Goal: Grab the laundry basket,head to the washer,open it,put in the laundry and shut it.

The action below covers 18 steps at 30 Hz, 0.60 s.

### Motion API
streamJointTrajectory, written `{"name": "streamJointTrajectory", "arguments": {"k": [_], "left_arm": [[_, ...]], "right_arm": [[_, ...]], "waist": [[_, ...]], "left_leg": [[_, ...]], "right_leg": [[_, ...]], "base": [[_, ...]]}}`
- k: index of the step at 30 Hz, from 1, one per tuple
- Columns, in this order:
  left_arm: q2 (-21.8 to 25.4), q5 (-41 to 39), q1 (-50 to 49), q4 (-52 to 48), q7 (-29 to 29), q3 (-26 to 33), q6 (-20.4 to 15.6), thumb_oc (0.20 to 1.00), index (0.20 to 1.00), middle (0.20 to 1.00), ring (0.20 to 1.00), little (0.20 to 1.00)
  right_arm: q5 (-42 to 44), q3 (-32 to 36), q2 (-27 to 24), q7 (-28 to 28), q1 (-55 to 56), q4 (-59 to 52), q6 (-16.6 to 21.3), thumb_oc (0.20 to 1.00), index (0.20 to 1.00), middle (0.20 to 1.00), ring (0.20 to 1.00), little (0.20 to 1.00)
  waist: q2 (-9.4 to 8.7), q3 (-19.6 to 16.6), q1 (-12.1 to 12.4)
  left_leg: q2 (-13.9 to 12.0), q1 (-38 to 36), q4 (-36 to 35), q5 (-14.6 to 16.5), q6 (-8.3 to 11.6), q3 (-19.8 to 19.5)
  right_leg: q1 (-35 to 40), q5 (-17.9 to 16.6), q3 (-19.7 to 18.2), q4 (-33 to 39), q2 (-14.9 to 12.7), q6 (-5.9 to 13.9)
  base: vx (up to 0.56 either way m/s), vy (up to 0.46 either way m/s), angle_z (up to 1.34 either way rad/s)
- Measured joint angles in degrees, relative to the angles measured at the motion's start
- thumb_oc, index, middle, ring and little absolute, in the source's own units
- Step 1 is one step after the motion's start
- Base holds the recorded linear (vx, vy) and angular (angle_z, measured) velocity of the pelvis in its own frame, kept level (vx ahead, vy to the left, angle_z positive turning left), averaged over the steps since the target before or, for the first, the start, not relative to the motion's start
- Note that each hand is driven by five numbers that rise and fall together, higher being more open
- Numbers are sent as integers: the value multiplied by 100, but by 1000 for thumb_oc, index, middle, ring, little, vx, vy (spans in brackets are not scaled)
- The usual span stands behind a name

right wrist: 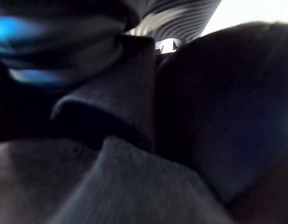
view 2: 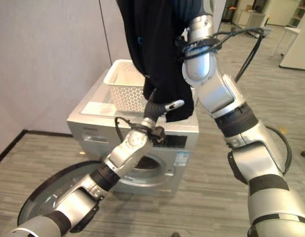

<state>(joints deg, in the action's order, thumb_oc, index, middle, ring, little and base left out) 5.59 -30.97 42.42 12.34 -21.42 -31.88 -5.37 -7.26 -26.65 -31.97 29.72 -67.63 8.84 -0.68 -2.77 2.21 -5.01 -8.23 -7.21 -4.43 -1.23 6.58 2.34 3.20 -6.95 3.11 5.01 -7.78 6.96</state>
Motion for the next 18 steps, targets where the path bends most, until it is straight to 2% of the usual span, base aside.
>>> {"name": "streamJointTrajectory", "arguments": {"k": [3,6,16,17,18], "left_arm": [[304,9,-32,-473,-50,106,-18,1000,1000,1000,1000,1000],[394,9,-41,-617,-88,331,-45,1000,1000,1000,1000,1000],[541,13,-478,-1183,-93,461,-44,1000,1000,1000,1000,1000],[569,12,-480,-1184,-93,461,-43,790,790,790,790,790],[593,12,-496,-1214,-96,462,-43,247,247,247,247,247]], "right_arm": [[-19,85,-212,-110,387,-454,67,200,200,200,200,200],[-21,202,-440,-197,669,-686,94,200,200,200,200,200],[-22,787,-469,-423,1798,-1375,158,200,200,200,200,200],[-18,803,-464,-468,1897,-1419,182,200,200,200,200,200],[-17,898,-428,-499,2092,-1544,225,200,200,200,200,200]], "waist": [[-6,-1,29],[-7,-2,68],[-5,0,104],[1,3,98],[1,4,99]], "left_leg": [[-8,1,-4,0,0,-12],[-6,-3,-5,0,0,-13],[-8,-81,-69,0,-1,-16],[-6,-80,-69,0,-1,-15],[-11,-80,-70,1,-2,-11]], "right_leg": [[6,0,16,0,6,0],[11,0,17,1,3,0],[70,32,41,28,-1,6],[67,40,40,36,-3,7],[68,48,44,38,1,4]], "base": [[0,0,0],[0,0,0],[0,0,0],[0,0,0],[0,0,0]]}}
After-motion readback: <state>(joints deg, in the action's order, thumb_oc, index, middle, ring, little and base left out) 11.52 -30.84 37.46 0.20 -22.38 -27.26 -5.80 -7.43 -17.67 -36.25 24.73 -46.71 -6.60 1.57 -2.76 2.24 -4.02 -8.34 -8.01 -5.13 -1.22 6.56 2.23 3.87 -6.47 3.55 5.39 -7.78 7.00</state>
